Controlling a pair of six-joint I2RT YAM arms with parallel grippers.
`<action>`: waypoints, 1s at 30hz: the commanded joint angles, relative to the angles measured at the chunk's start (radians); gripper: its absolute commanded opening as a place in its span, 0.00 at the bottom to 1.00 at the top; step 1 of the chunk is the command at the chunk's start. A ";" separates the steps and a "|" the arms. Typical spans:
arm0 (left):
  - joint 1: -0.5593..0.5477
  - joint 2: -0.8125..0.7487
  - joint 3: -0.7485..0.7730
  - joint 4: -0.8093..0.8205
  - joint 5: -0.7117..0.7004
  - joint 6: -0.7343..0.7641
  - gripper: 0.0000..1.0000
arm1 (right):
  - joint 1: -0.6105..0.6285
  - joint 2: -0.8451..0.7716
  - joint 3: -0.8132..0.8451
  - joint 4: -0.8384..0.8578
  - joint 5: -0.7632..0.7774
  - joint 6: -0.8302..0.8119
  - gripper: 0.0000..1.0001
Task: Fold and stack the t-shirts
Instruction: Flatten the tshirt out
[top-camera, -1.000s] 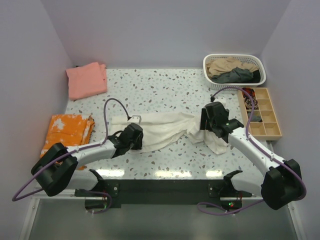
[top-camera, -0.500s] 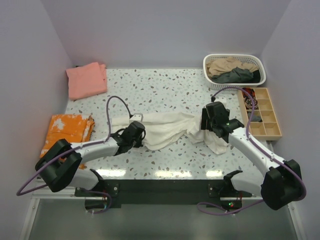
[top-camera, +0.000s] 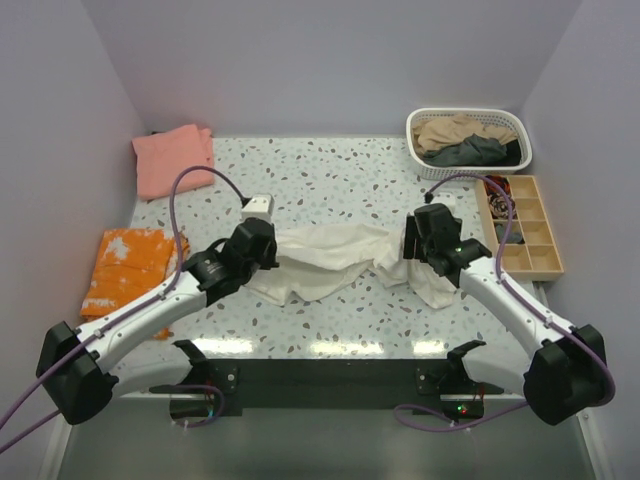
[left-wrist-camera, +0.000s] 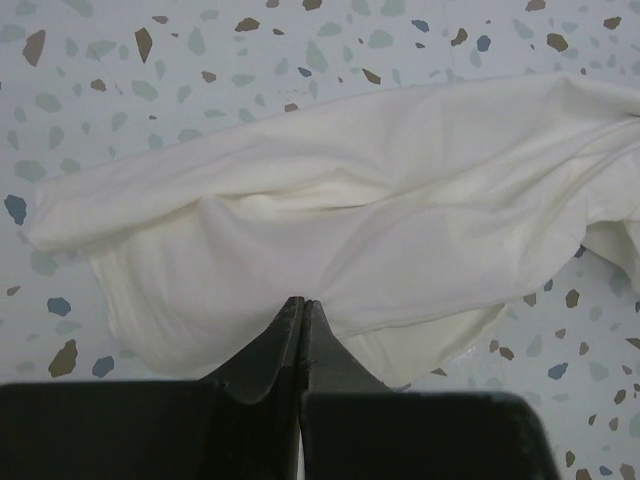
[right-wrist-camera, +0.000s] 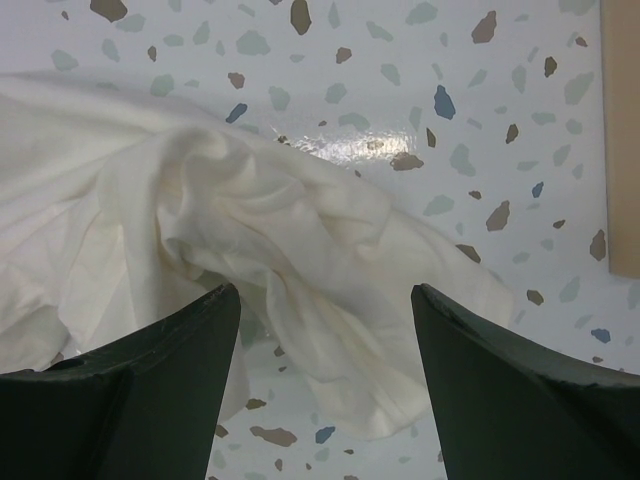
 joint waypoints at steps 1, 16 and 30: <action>0.014 0.012 0.052 -0.008 -0.086 0.038 0.00 | -0.003 -0.027 0.007 0.018 0.070 0.020 0.73; 0.333 0.098 0.326 0.102 -0.049 0.199 0.00 | -0.091 0.047 0.006 0.139 -0.059 0.017 0.76; 0.377 0.143 0.281 0.075 0.172 0.206 0.44 | -0.095 0.064 -0.011 0.140 -0.195 0.015 0.76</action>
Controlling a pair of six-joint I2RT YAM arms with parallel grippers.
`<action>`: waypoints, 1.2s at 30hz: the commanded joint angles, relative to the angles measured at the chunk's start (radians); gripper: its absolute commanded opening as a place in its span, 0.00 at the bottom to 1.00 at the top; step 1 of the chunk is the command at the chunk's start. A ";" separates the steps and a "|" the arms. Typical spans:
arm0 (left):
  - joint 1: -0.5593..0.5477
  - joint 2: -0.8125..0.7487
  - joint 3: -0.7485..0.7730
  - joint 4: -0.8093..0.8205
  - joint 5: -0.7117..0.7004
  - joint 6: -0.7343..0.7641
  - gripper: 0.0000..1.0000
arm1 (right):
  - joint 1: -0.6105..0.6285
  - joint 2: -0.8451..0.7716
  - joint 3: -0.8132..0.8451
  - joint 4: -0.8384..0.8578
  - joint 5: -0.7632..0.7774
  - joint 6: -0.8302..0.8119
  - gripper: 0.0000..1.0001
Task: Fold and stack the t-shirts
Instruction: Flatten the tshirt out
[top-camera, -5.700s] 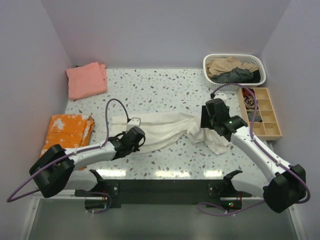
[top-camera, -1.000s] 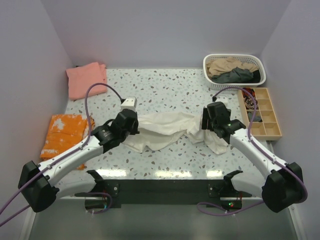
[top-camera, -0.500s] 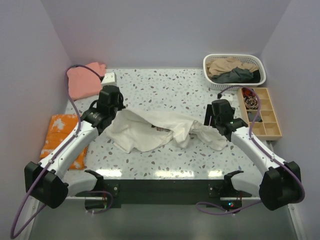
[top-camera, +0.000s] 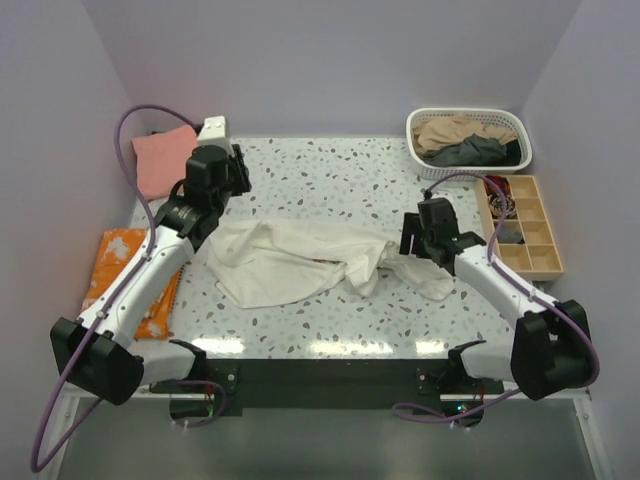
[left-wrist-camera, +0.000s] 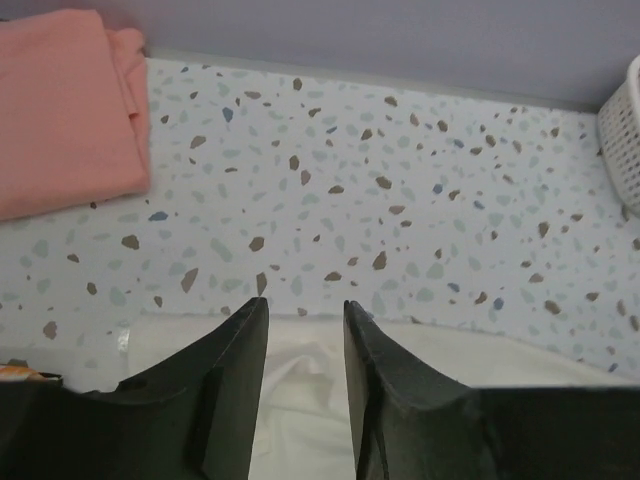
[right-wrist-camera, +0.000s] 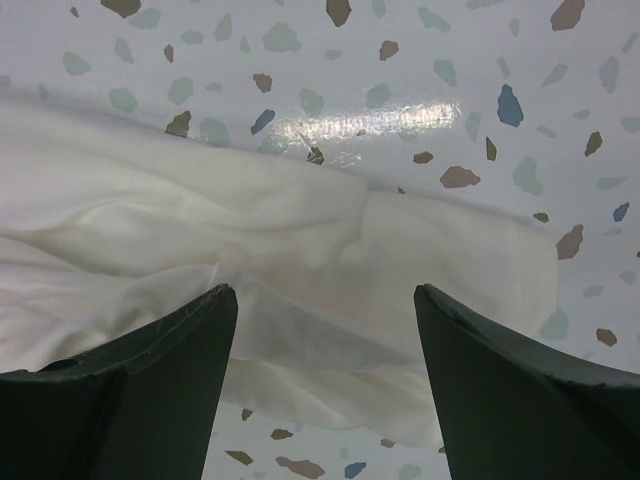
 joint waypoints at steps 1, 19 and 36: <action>0.004 -0.023 -0.180 0.006 0.121 -0.018 0.46 | -0.003 -0.097 -0.010 0.024 -0.044 0.008 0.76; 0.002 0.112 -0.407 0.191 0.115 -0.129 0.66 | -0.003 -0.148 0.014 -0.030 -0.037 -0.025 0.77; 0.001 0.285 -0.422 0.380 -0.037 -0.037 0.44 | -0.003 -0.139 0.019 -0.045 -0.001 -0.043 0.77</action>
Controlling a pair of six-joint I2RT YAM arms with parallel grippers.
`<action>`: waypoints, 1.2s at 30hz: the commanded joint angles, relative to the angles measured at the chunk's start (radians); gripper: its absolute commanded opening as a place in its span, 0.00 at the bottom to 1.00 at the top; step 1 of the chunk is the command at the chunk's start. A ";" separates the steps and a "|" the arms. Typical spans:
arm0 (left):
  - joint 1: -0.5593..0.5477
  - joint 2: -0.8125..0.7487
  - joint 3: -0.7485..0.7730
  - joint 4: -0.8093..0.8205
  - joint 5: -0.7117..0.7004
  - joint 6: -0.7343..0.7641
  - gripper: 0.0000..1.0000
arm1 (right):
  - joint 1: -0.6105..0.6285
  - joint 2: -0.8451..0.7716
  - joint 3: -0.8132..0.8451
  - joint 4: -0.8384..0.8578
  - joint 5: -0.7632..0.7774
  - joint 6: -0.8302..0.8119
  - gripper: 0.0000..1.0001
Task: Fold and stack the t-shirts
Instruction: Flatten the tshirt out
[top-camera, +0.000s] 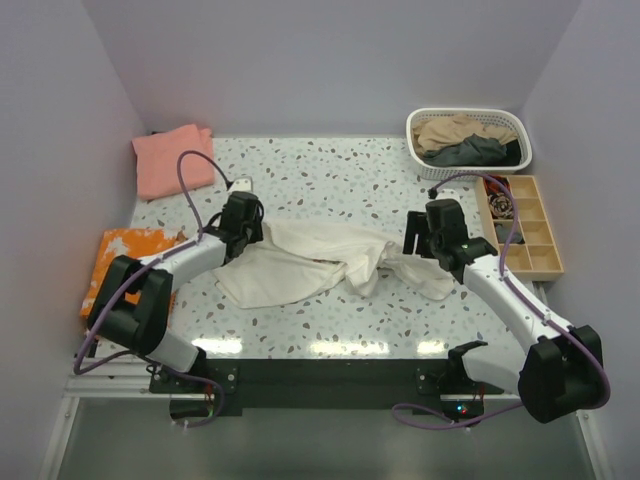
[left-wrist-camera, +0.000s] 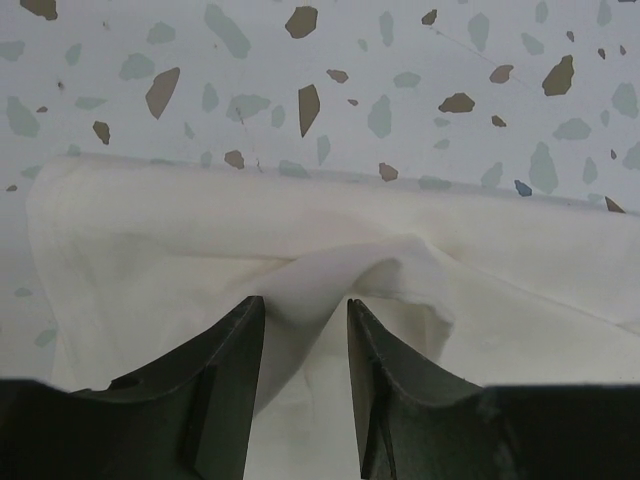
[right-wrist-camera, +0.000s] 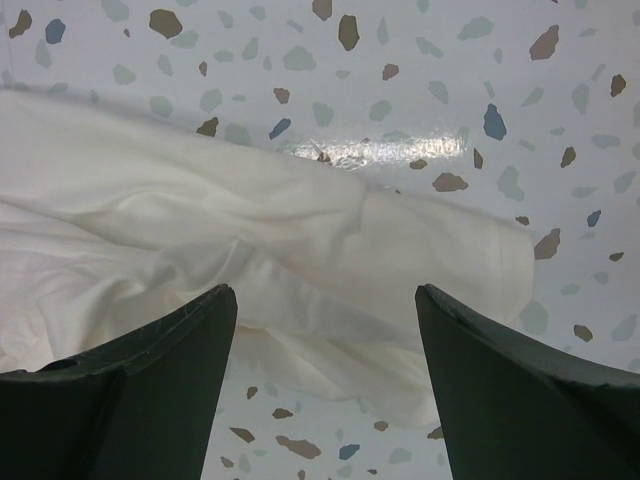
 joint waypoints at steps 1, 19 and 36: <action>0.001 0.026 0.006 0.114 -0.055 0.043 0.44 | -0.003 -0.001 0.025 -0.010 0.026 -0.012 0.77; 0.001 0.025 0.075 0.056 -0.107 0.059 0.00 | -0.006 0.027 0.019 -0.031 0.127 0.014 0.77; 0.004 -0.282 0.479 -0.311 -0.116 0.100 0.00 | -0.006 0.039 -0.008 0.062 0.043 0.043 0.77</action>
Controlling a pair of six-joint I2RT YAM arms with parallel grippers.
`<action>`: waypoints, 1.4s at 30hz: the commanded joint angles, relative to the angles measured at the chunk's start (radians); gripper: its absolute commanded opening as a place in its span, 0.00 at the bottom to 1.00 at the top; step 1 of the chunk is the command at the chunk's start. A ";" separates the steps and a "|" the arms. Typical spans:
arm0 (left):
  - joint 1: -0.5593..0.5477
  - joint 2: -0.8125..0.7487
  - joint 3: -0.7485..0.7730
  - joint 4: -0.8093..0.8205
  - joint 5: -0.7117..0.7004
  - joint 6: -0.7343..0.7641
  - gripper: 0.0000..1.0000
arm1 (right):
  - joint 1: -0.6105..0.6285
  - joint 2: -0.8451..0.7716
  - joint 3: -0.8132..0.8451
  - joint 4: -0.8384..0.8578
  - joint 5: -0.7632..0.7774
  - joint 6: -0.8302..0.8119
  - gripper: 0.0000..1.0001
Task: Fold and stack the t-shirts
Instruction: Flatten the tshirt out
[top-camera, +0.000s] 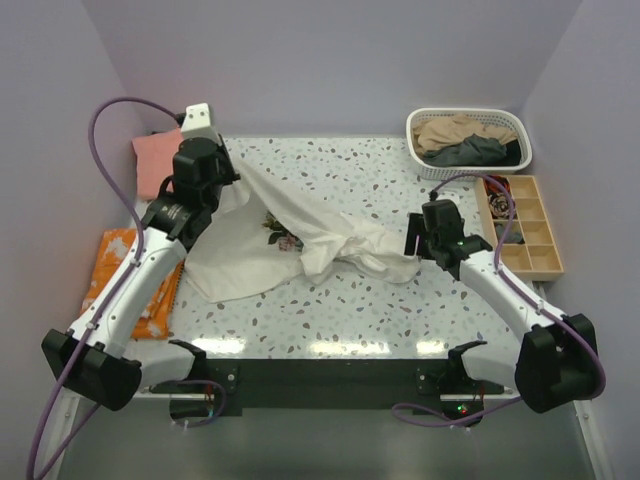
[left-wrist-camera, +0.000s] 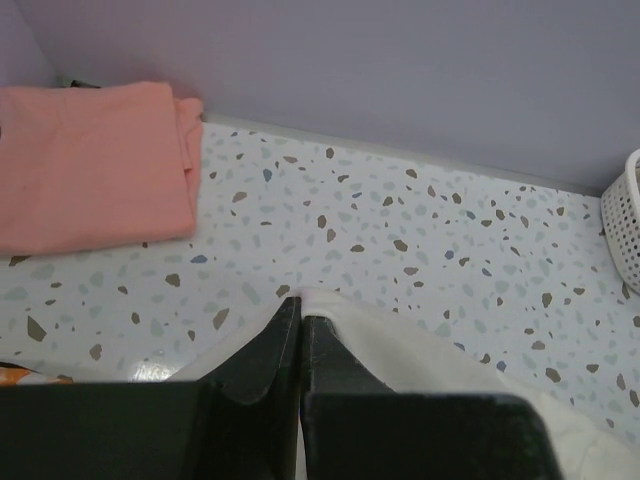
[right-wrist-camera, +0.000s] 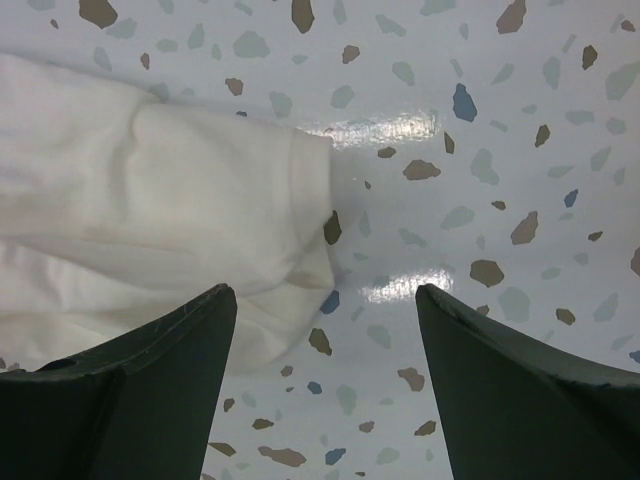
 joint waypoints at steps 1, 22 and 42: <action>0.004 0.011 0.043 -0.059 -0.008 0.035 0.00 | -0.006 -0.014 -0.016 0.093 -0.071 0.021 0.77; 0.004 0.053 0.057 -0.054 0.064 0.044 0.00 | 0.313 0.184 0.048 0.451 -0.598 0.187 0.77; 0.004 0.021 0.020 -0.052 0.089 0.032 0.00 | 0.416 0.431 0.208 0.512 -0.369 0.096 0.04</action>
